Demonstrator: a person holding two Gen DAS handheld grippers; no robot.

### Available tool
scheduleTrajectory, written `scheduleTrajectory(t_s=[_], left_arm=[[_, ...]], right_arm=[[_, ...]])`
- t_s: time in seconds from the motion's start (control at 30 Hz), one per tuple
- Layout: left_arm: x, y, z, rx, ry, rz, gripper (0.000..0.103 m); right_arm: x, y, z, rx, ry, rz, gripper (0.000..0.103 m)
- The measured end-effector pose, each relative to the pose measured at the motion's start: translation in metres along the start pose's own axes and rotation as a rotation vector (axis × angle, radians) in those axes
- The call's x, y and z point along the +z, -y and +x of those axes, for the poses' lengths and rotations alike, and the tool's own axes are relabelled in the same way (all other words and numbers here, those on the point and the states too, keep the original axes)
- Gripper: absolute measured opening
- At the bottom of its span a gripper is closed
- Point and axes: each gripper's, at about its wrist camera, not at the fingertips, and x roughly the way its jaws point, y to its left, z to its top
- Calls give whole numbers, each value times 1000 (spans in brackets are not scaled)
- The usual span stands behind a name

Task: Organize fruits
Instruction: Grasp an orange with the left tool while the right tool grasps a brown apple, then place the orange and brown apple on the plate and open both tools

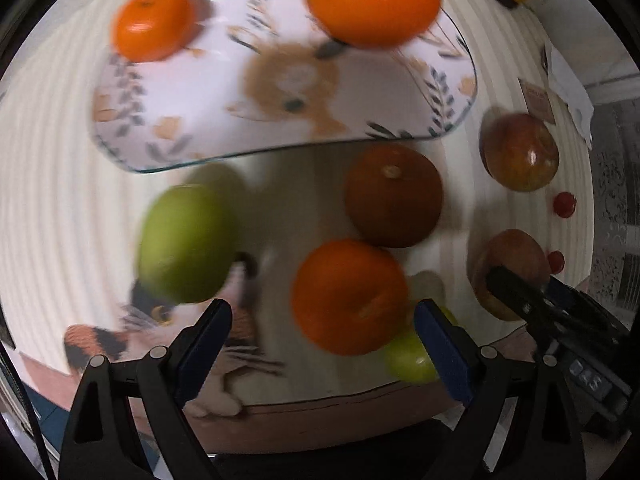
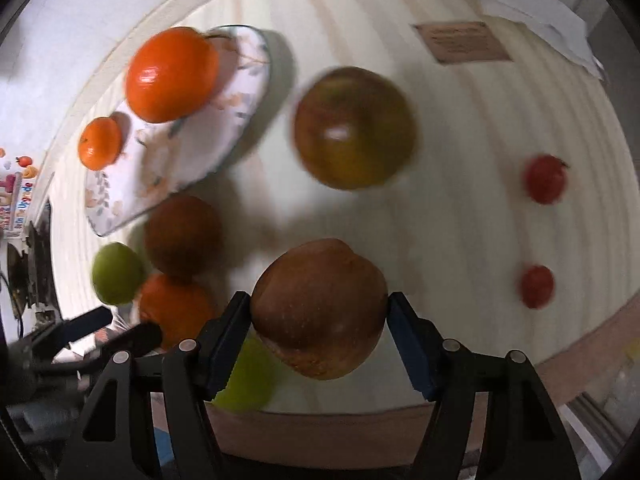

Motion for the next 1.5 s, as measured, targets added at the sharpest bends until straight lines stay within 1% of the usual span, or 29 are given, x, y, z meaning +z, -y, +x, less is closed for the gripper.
scheduleTrajectory(t_s=[0.07,0.1,0.13,0.2,0.3,0.47,0.57,0.63,0.8,0.87,0.9,0.97,1.1,1.17,1.27,1.37,1.43,1.5], left_arm=[[2,7,9,-6,-7,18,92],[2,9,10,-12,7,24,86],[2,10,12,-1,15,31,62],[0,10,12,-12,20,28,62],[-10,3,7,29,37,37,62],[-35,-21,0,54,26,7,62],[-42,-32,4,49,17,-30,62],[-45,-37,9,38,12,-54,62],[-50,-39,8,36,28,-56,62],[-47,-39,1,28,34,-65,62],[-39,-38,-4,24,42,-64,62],[-36,-39,-21,13,65,-62,62],[-33,-43,-71,-47,143,-58,62],[-24,-46,-99,-71,193,-58,62],[-1,-52,-131,-78,259,-63,62],[26,-63,-140,-38,290,-81,62],[41,-76,-137,-14,281,-104,62],[54,-94,-121,0,252,-134,62]], right_arm=[[-2,8,-2,-3,-3,4,72],[-2,10,-3,-3,-3,7,72],[-2,13,-4,-2,-3,10,72],[-3,15,-4,3,-5,12,72],[-5,12,-4,-3,-11,-4,72],[-9,0,8,93,-82,-2,72],[-9,-5,8,74,-68,-25,73],[-8,-7,9,69,-76,-29,73],[-10,-14,13,55,-73,-60,73],[-11,-15,11,44,-63,-66,72],[-12,-16,10,33,-56,-64,72],[-11,-16,3,15,-25,-65,72],[-1,-18,-26,54,33,-50,72],[8,-31,-44,82,69,-70,72],[24,-57,-61,122,103,-111,72],[41,-96,-67,135,131,-176,72],[50,-120,-61,134,135,-212,72],[59,-142,-49,128,127,-240,72]])
